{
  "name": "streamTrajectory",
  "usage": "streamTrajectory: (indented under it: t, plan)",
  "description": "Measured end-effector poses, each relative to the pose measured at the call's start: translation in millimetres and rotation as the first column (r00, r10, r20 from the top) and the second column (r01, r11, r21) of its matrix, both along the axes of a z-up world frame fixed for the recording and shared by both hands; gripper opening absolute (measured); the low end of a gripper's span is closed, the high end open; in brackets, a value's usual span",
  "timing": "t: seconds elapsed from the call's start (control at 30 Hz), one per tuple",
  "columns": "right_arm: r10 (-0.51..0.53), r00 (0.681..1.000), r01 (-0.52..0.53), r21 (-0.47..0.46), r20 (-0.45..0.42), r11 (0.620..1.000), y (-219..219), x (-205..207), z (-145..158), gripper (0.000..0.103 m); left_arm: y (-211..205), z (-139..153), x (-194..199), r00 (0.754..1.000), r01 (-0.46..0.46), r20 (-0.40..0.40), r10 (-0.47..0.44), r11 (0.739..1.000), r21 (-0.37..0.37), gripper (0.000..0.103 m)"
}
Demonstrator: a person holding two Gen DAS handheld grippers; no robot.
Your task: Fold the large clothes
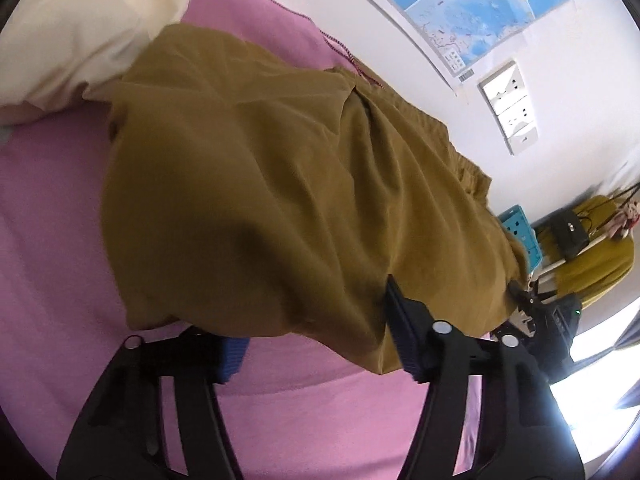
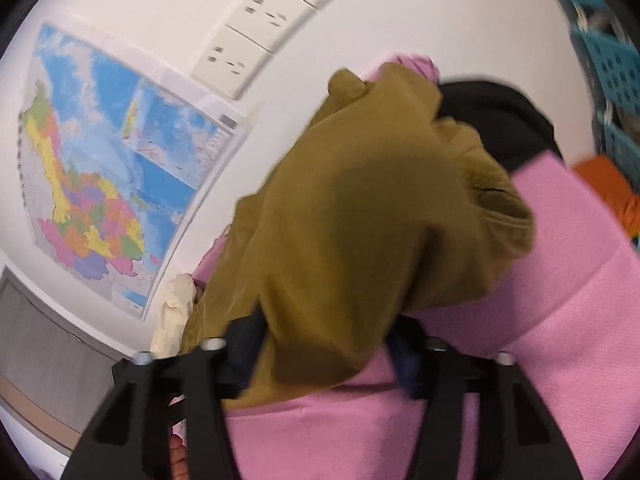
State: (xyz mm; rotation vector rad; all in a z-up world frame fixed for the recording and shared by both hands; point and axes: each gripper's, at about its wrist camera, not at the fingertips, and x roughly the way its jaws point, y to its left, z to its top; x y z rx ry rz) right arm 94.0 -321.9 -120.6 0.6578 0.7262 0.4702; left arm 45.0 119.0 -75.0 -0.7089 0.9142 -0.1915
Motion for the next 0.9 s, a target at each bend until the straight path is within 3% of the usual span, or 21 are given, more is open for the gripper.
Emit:
streamTrajectory:
  t: [0.03, 0.1, 0.23, 0.3, 0.47, 0.73, 0.83, 0.9]
  plan:
    - [0.002, 1.000, -0.002, 0.001, -0.026, 1.000, 1, 2, -7, 0.072, 0, 1, 0, 1.000, 0.000, -0.001, 0.000, 1.000, 0.014, 0.056]
    - [0.004, 0.999, -0.004, 0.006, -0.047, 1.000, 3, 2, -16, 0.073, -6, 5, 0, 1.000, 0.005, -0.004, -0.005, 0.997, 0.073, 0.055]
    - [0.015, 0.999, -0.016, -0.010, -0.050, 1.000, 13, 0, -21, 0.085, -15, 13, 2, 1.000, 0.007, -0.003, -0.006, 0.987, 0.162, 0.055]
    - [0.022, 0.998, -0.024, -0.030, -0.052, 0.999, 21, 2, -20, 0.090, -16, 14, 4, 1.000, 0.005, -0.003, -0.005, 0.985, 0.173, 0.055]
    - [0.009, 0.999, -0.011, -0.069, -0.042, 0.998, 38, 13, -20, 0.088, -14, 10, 8, 1.000, 0.012, -0.015, -0.010, 0.987, 0.157, 0.057]
    - [-0.003, 1.000, 0.002, -0.071, -0.025, 0.997, 33, 16, -20, 0.052, -9, 0, 11, 0.999, 0.031, -0.015, -0.029, 0.989, 0.145, 0.065]
    - [0.011, 1.000, -0.011, -0.068, -0.006, 0.998, 33, 15, -16, 0.033, -7, 1, 8, 1.000, 0.024, -0.010, -0.022, 0.987, 0.157, 0.055]
    - [0.029, 0.999, -0.028, -0.065, 0.017, 0.998, 35, 12, -9, 0.023, -6, 8, 4, 1.000, 0.015, 0.006, -0.016, 0.985, 0.174, 0.042]
